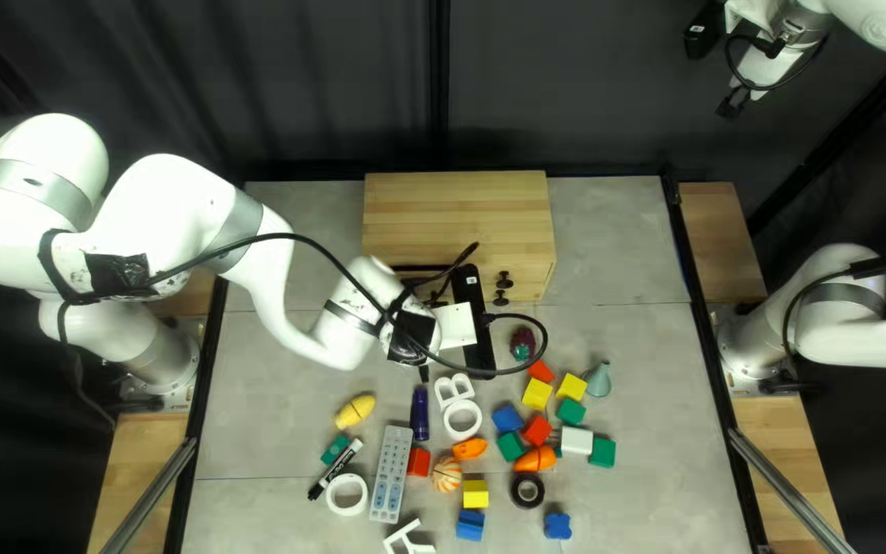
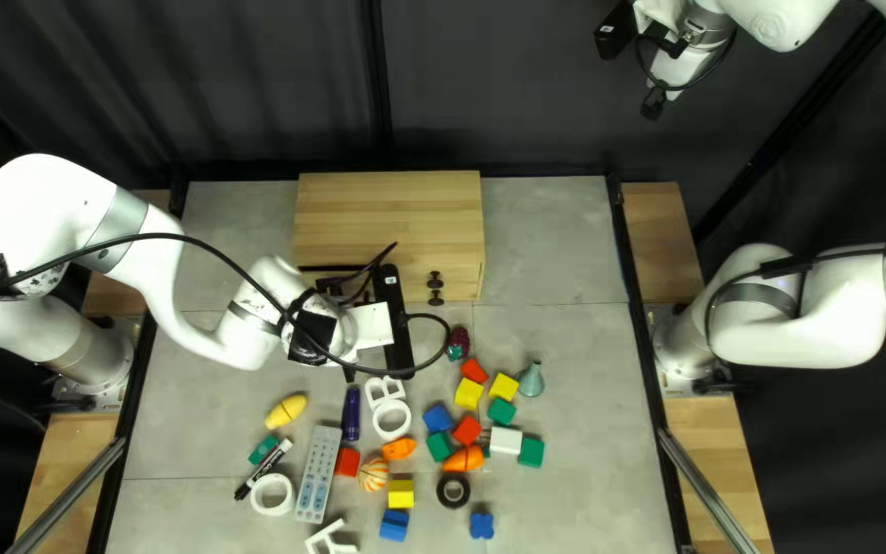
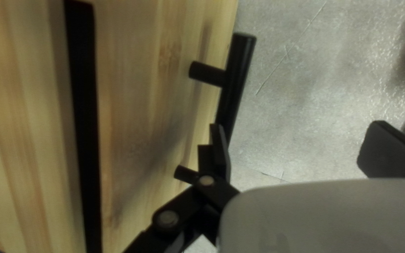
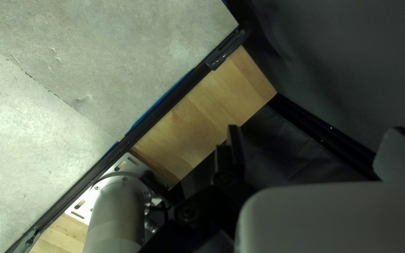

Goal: Open drawers and place objects into drawer and close

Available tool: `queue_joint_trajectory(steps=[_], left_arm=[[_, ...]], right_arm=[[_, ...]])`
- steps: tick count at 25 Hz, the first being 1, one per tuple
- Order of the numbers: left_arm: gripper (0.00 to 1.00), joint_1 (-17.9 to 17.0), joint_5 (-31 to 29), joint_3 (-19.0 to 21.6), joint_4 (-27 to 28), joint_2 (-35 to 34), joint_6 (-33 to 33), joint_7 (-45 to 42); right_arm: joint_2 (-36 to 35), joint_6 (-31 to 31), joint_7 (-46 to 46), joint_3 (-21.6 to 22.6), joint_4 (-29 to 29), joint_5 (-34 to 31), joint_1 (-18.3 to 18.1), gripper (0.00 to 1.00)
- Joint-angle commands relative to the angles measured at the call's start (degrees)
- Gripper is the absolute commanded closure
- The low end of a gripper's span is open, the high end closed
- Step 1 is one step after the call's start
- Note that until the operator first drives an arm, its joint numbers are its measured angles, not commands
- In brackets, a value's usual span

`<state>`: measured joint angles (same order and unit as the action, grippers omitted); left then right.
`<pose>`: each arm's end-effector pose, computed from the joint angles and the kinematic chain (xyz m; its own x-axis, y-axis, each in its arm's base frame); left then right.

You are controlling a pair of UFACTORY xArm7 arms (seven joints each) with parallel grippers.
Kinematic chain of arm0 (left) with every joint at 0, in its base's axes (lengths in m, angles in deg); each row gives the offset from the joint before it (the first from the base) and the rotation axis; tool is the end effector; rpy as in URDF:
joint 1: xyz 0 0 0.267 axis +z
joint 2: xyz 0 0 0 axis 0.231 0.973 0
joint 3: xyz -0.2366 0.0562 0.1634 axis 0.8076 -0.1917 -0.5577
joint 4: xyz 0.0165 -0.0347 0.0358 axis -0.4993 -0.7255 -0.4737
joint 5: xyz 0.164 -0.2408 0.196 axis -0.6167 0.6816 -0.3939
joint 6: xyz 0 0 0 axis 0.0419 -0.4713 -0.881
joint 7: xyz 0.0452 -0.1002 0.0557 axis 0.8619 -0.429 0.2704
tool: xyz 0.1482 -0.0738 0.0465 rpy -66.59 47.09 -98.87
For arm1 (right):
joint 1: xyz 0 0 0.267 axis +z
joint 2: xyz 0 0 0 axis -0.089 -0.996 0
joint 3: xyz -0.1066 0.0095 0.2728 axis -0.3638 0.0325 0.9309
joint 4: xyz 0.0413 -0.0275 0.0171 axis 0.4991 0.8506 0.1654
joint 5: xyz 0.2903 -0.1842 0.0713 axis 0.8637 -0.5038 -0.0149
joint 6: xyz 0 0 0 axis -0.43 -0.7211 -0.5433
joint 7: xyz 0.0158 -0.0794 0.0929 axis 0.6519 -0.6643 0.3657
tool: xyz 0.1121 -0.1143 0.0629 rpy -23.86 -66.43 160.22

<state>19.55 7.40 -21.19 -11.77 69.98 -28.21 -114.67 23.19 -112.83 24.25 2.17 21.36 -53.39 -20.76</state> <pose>0.4611 0.0221 0.0660 0.9877 0.1465 0.0554 0.1566 -0.9090 -0.3862 0.0935 -0.3084 0.3293 0.7436 -0.6651 0.0684 -0.6610 -0.7158 0.2251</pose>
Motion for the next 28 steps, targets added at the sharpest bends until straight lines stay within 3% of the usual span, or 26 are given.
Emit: queue_joint_trajectory(steps=[1,28], left_arm=[[0.00,-0.03,-0.24,-0.13,0.12,0.19,-0.17,-0.27],[0.00,0.47,0.46,0.01,-1.79,0.17,3.96,-1.24]], right_arm=[[0.00,0.00,0.00,0.00,0.00,0.00,0.00,0.00],[0.00,0.00,0.00,0.00,0.00,0.00,0.00,0.00]])
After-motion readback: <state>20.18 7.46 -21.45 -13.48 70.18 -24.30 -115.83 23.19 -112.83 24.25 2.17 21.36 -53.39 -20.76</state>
